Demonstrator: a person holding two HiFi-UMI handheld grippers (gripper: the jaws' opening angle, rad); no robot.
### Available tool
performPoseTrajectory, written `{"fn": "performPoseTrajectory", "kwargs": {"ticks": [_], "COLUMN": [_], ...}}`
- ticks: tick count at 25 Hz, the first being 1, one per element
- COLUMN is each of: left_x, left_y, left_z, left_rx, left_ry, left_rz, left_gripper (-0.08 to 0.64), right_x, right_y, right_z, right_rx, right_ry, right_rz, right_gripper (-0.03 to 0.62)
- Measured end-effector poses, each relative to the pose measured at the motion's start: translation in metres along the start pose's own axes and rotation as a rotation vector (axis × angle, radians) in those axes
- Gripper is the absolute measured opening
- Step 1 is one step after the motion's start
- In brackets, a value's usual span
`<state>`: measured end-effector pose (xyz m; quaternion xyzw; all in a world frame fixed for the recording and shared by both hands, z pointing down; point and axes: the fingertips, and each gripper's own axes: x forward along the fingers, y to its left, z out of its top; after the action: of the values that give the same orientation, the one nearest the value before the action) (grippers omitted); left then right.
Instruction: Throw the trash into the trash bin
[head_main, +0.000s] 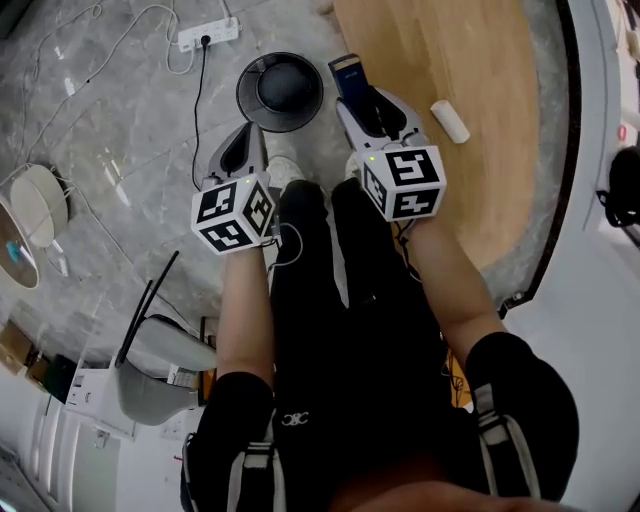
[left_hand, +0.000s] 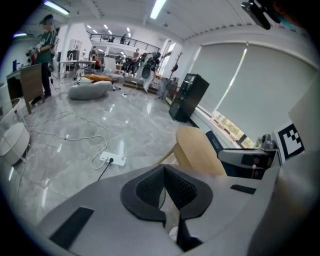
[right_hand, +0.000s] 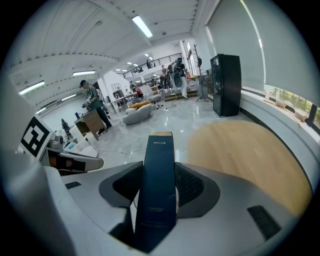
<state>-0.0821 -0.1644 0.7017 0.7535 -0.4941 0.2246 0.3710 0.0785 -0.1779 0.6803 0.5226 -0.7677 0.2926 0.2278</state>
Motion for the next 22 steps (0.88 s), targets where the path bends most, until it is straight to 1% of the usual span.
{"fn": "performPoseTrajectory", "kwargs": {"ticks": [5,9,12,15,18,22], "left_x": [-0.01,-0.008,0.0,0.01,0.023,0.044], "left_y": [0.062,0.081,0.089,0.096,0.108,0.123], "left_z": [-0.019,-0.037,-0.05,-0.063,-0.076,-0.088], "left_rx": [-0.06,-0.074,-0.094,-0.094,-0.107,-0.141], "left_ry": [0.026,0.059,0.083,0.112,0.134,0.14], "left_rz": [0.032,0.006,-0.031,-0.052,-0.057,-0.051], "left_gripper": [0.014,0.012,0.012,0.012,0.012,0.012], "right_x": [0.056,0.096,0.13,0.16,0.188,0.222], "right_y": [0.055,0.08,0.087,0.089,0.09,0.082], "right_z": [-0.018,-0.04,-0.059,-0.083,-0.111,-0.146], "right_rx": [0.029,0.042,0.041,0.03,0.009,-0.006], "right_ry": [0.047,0.077,0.091,0.105,0.142,0.195], "right_rz": [0.042,0.042,0.021,0.001,-0.005,-0.03], "right_gripper": [0.196,0.195,0.196,0.196,0.196,0.196]}}
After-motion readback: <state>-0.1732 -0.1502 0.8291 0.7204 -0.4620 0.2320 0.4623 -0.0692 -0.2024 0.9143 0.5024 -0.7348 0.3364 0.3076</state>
